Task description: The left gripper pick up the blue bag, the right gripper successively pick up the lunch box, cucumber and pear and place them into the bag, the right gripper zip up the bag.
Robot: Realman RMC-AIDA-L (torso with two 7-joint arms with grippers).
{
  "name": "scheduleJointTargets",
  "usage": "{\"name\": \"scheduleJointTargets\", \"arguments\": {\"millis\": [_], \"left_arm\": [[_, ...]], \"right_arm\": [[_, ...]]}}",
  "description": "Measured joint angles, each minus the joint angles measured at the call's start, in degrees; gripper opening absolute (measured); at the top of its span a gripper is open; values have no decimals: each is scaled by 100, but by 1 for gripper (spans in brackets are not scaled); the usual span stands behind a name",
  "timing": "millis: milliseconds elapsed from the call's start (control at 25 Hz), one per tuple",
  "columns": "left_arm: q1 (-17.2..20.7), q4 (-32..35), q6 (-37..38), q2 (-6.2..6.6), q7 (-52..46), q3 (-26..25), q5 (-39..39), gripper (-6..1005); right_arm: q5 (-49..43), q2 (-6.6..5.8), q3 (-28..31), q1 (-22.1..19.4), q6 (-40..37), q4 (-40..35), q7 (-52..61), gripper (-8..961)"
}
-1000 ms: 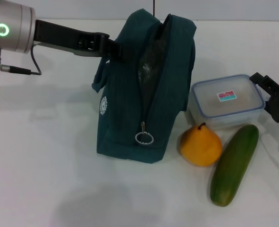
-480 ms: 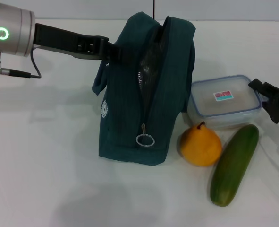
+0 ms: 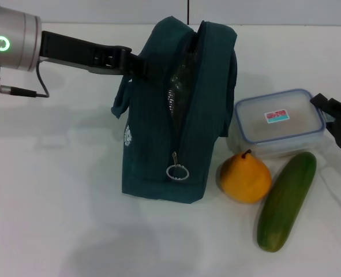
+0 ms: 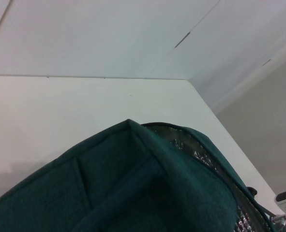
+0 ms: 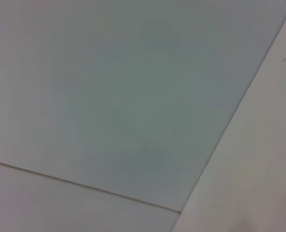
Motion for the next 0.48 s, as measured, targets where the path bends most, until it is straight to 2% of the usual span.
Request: {"name": "scheduleJointTargets", "arguments": {"millis": [480], "left_arm": [[9, 0, 0, -7, 0, 0, 0, 64]], "right_arm": [[-16, -15, -72, -82, -283, -122, -39, 211]]}}
